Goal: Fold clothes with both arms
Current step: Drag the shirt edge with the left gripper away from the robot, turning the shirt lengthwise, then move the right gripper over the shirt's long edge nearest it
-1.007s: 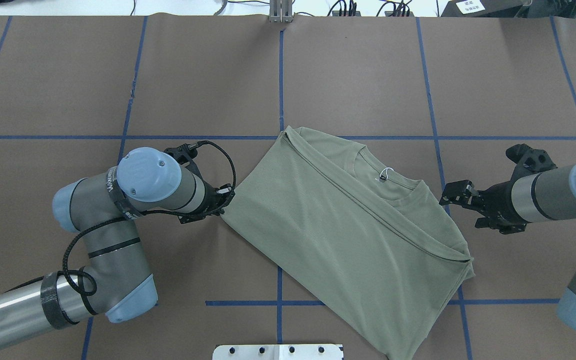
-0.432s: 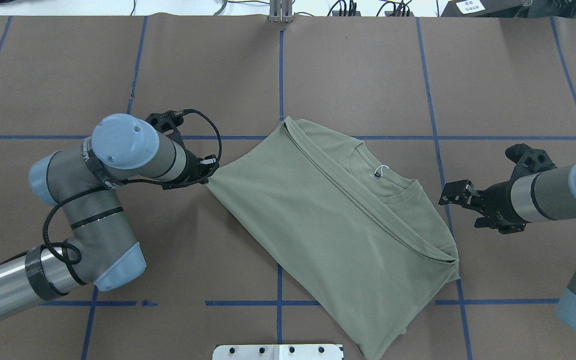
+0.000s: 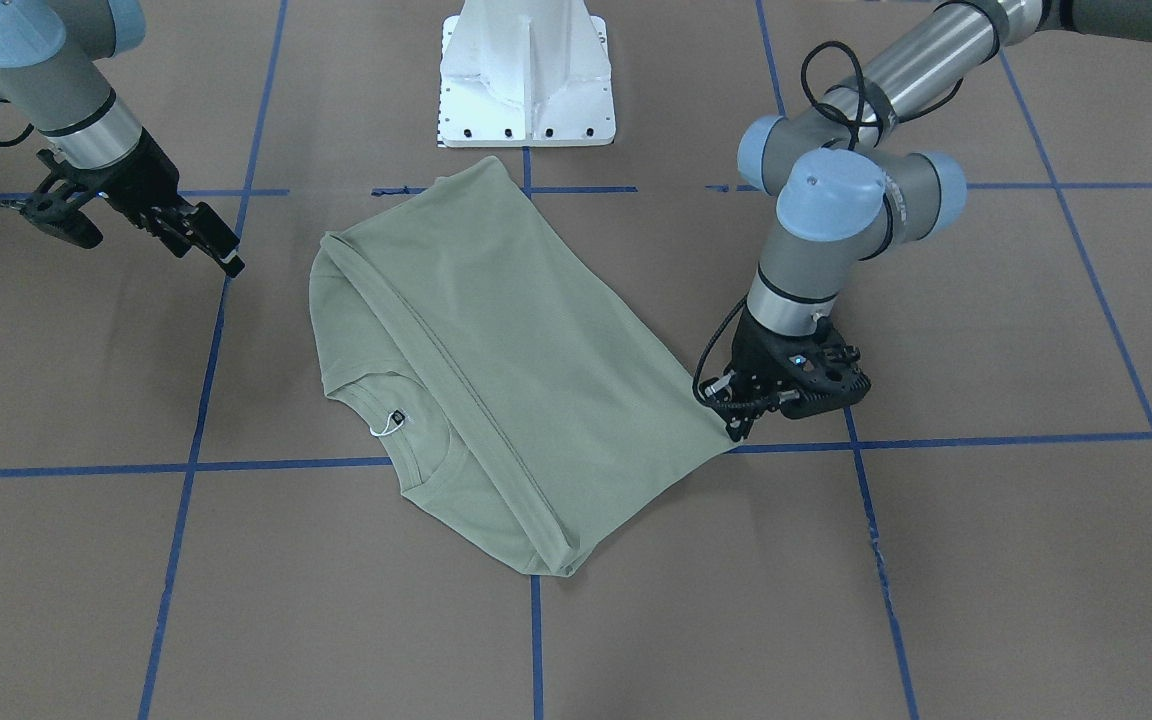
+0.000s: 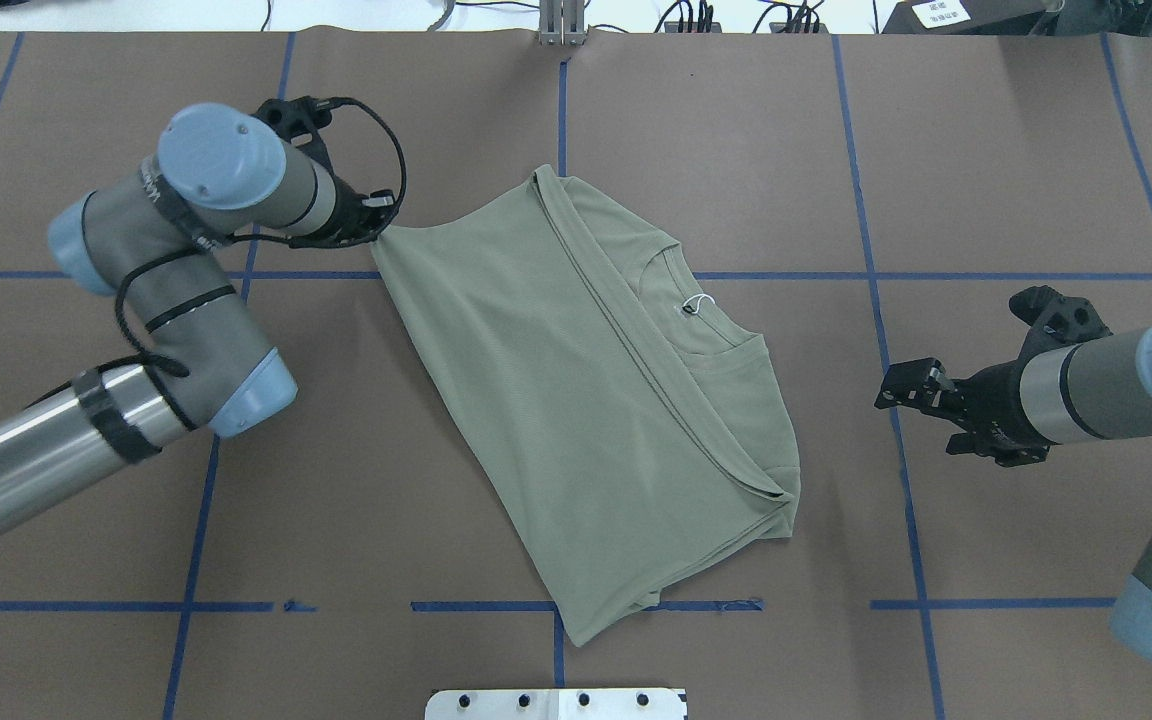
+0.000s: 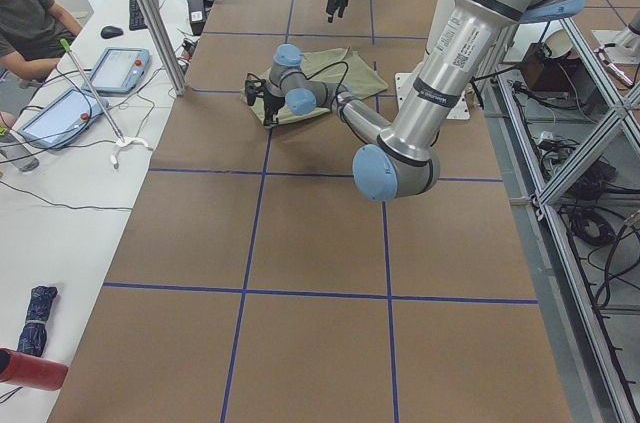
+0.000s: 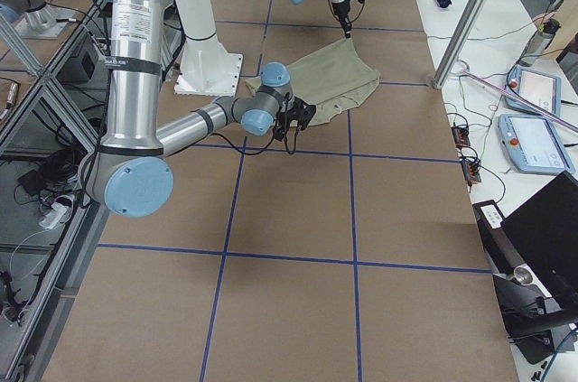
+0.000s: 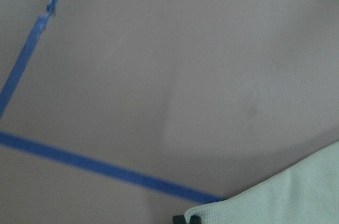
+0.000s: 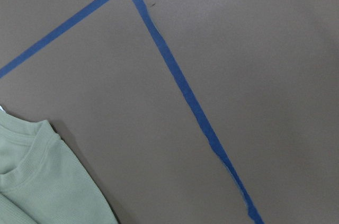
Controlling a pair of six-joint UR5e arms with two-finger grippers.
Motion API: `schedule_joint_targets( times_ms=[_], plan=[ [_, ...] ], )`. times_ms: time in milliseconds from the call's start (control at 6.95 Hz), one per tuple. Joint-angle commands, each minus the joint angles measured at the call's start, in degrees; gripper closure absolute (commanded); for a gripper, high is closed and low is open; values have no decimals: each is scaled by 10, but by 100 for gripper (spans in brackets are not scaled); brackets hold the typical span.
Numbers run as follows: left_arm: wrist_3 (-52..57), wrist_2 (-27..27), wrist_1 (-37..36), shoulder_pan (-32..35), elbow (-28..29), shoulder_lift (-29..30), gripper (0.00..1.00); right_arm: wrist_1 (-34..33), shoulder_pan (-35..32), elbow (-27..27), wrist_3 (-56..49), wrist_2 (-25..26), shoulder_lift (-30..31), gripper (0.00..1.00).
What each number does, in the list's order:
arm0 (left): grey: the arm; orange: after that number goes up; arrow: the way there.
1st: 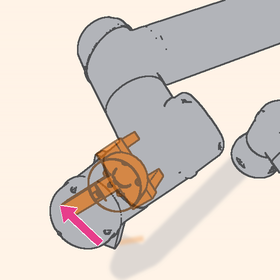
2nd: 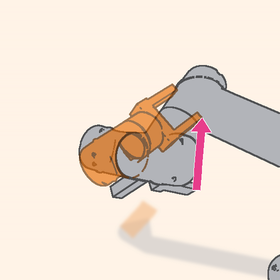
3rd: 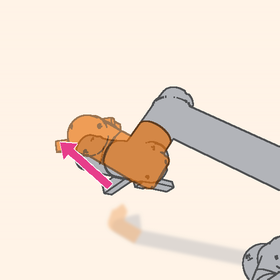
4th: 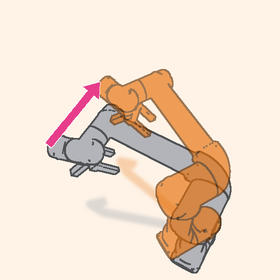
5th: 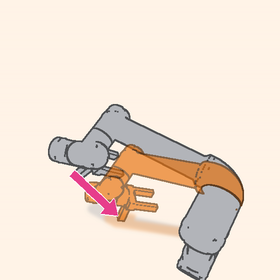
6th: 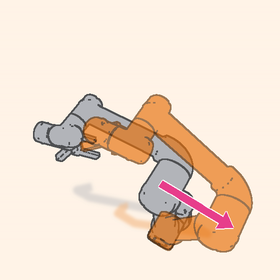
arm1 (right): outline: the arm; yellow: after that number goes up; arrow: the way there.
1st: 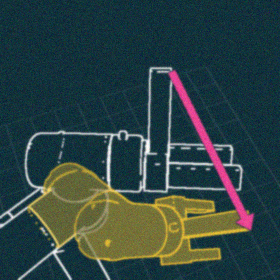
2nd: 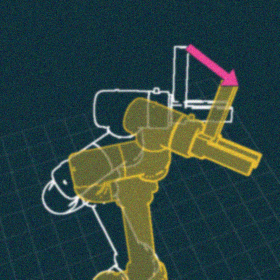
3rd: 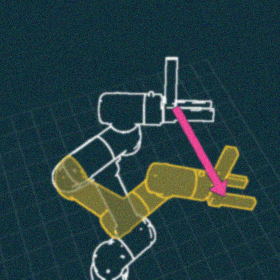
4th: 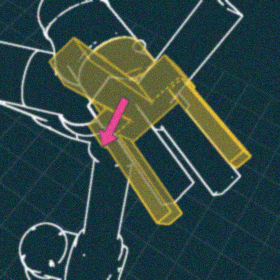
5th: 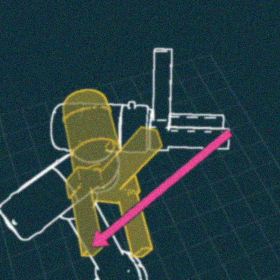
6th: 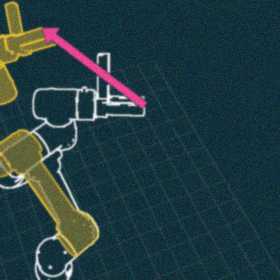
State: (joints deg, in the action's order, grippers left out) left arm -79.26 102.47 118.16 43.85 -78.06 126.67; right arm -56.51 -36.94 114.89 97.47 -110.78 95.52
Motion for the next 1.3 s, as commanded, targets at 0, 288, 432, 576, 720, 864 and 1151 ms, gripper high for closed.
schedule_joint_targets(
  times_ms=[0, 288, 432, 576, 720, 864, 1151],
  plan=[
    [1, -36, 153, 34, 259, 147, 100, 0, -1, 1, 0, 0, -8, 0],
    [7, -51, 215, 35, 396, 230, 100, 0, -2, 4, 2, 0, -9, 0],
    [8, -61, 222, 36, 401, 230, 100, 1, 1, 4, 2, 0, -10, 0],
    [8, -61, 222, 35, 401, 231, 96, 0, 1, 2, 2, 1, -32, 0],
    [21, -58, 222, 35, 400, 231, 65, -2, 1, 0, 2, 2, -51, 0],
    [34, -51, 222, 36, 380, 225, 56, -30, 13, -6, 0, -1, -75, 0],
    [36, 37, 173, 34, 190, 110, 54, -190, 47, -38, -92, -1, -218, 0]
  ],
)
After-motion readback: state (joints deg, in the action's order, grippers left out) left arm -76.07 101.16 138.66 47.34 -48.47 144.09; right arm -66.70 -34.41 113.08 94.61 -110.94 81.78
